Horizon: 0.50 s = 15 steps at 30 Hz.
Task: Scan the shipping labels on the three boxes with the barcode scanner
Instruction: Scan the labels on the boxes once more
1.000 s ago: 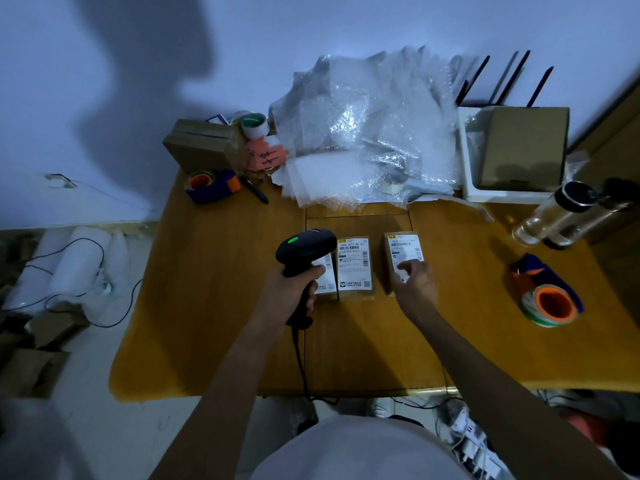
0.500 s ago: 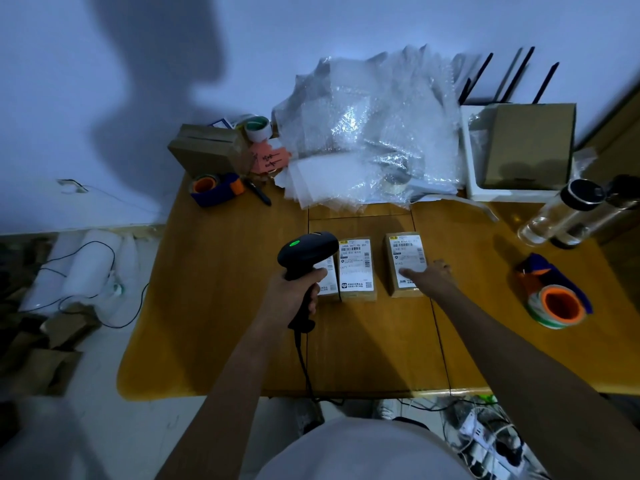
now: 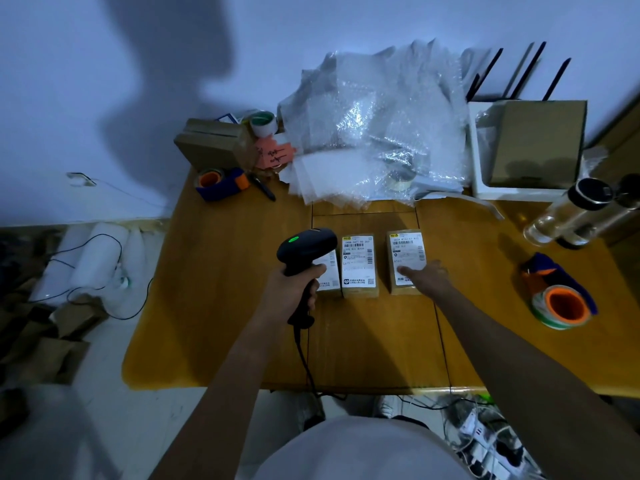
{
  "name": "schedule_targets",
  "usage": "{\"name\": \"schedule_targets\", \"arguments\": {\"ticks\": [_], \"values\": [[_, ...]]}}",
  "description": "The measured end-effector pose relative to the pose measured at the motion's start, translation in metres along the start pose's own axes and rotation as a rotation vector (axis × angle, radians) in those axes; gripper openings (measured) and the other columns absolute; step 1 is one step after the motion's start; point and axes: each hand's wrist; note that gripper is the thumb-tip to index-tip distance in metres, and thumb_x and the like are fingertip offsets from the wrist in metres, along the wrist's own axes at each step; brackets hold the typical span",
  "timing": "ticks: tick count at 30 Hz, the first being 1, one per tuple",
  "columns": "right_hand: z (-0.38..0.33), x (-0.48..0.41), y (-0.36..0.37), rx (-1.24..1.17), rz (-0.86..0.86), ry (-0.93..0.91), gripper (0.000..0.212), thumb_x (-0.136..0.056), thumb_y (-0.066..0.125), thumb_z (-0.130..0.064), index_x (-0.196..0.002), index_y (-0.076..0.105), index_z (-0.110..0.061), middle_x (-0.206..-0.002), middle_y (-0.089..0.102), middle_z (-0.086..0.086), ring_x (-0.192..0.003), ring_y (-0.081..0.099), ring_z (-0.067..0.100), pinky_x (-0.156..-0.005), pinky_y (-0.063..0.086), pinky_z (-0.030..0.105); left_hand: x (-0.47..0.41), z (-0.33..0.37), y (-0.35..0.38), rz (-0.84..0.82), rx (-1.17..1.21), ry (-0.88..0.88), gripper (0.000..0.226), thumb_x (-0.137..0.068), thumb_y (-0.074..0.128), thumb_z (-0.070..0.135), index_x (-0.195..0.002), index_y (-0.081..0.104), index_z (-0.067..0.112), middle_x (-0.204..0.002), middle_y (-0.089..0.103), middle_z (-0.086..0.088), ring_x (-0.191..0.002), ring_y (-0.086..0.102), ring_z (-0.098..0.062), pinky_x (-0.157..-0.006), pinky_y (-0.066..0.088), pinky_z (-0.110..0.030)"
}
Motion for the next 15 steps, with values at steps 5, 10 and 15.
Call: {"name": "schedule_targets", "arguments": {"ticks": [5, 10, 15], "values": [[0.024, -0.028, 0.009, -0.007, 0.011, -0.011, 0.109, -0.066, 0.077, -0.071, -0.141, 0.040, -0.002, -0.131, 0.060, 0.021, -0.115, 0.064, 0.041, -0.086, 0.060, 0.054, 0.003, 0.005, 0.005, 0.002, 0.000, 0.012, 0.018, -0.090, 0.074, 0.020, -0.085, 0.060, 0.010, -0.058, 0.055, -0.001, -0.047, 0.048, -0.018, -0.054, 0.045, -0.032], [0.033, -0.028, 0.009, -0.034, -0.028, -0.002, 0.106, -0.058, 0.076, -0.078, -0.129, 0.054, -0.002, -0.120, 0.066, 0.019, -0.103, 0.069, 0.037, -0.079, 0.062, 0.049, 0.006, 0.008, 0.005, -0.014, 0.009, 0.031, 0.018, -0.091, 0.074, 0.021, -0.084, 0.060, 0.012, -0.059, 0.055, -0.002, -0.048, 0.048, -0.017, -0.055, 0.046, -0.032], [0.014, 0.020, -0.002, -0.082, -0.061, -0.009, 0.072, -0.074, 0.079, -0.059, -0.118, 0.063, -0.004, -0.114, 0.070, 0.017, -0.101, 0.070, 0.035, -0.082, 0.061, 0.047, 0.007, 0.007, 0.000, -0.013, 0.026, 0.034, 0.016, -0.091, 0.074, 0.020, -0.090, 0.061, 0.010, -0.059, 0.055, -0.001, -0.048, 0.048, -0.017, -0.055, 0.046, -0.033]]}}
Point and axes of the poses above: each hand's wrist, its own x-axis away from the middle knuckle, its own y-axis out of the palm, z = x × y
